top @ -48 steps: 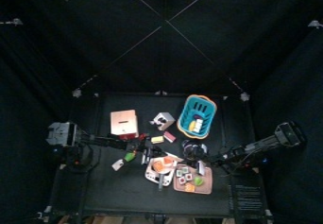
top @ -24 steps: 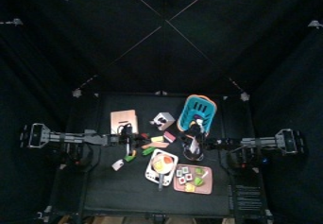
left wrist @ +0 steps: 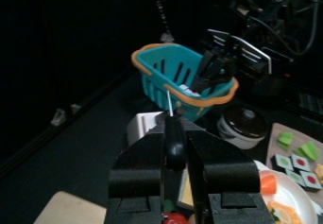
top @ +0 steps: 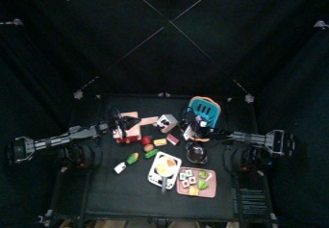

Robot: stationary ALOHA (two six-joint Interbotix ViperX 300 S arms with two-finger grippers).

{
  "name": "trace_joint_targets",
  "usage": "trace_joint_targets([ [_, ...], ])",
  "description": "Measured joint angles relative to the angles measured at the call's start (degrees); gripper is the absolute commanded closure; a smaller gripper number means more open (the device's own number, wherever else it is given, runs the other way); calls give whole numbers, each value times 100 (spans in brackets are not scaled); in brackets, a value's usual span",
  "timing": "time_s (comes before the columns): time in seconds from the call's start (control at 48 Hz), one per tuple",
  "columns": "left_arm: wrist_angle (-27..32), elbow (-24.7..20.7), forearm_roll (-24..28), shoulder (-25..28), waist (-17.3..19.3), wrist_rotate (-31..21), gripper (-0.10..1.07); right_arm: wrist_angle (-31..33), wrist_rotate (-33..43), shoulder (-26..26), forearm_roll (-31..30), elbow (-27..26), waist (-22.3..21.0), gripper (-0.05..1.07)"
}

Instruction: Put cleaver back in holder

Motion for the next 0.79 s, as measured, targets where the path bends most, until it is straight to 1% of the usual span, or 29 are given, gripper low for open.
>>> trace_joint_targets([
  [0.062,193,-88,-62,62,88,0,56,-9,0,149,9,-97,-97,66],
  [0.167,431,-246,-79,149,105,0,56,-18,-9,413,0,-272,-246,66],
  [0.333,738,-589,-88,519,123,0,56,-26,-9,765,0,-492,-343,66],
  [0.479,800,-791,-70,949,141,9,56,-35,-9,896,0,-527,-369,66],
  [0.562,782,-861,62,1151,185,18,56,-79,-9,914,18,-536,-404,66],
  [0.792,712,-914,193,1494,237,18,56,-281,-9,1099,44,-589,-431,66],
])
